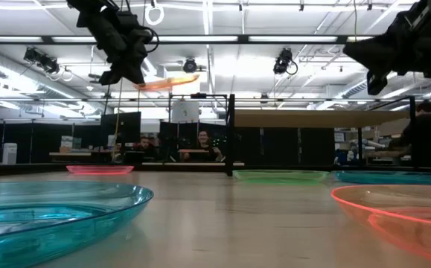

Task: Place and stack plates onto a shelf
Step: Put the top orange plate on the shelf

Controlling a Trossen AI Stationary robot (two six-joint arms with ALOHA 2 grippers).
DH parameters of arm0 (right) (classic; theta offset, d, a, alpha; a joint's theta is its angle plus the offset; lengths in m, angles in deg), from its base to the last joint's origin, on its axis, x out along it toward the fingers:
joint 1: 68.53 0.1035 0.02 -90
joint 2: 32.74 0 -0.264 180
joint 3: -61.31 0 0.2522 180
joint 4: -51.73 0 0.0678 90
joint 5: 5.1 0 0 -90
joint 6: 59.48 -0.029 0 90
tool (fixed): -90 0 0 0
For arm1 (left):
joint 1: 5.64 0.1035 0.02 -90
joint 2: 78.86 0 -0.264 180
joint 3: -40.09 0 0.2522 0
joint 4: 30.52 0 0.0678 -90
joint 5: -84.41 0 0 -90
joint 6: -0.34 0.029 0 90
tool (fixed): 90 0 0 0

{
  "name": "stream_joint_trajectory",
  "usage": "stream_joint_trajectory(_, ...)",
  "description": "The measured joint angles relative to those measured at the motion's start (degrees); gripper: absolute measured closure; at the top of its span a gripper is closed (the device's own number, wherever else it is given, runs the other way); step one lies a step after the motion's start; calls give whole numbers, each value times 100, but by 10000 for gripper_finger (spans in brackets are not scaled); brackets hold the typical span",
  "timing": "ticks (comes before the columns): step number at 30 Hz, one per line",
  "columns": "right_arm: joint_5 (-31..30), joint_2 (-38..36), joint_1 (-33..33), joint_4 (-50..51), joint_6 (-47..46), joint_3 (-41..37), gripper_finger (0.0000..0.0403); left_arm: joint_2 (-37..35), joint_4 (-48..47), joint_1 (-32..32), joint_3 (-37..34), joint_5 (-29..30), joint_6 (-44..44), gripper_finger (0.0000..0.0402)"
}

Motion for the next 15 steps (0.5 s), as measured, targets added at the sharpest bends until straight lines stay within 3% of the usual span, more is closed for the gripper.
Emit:
stream_joint_trajectory(8,-724,93,-2,-919,-1173,0,285,-48,0,-490,0,-53,-142,398)
stream_joint_trajectory(15,-732,721,0,-1530,-1389,92,261,-48,37,-1055,0,-51,-375,398)
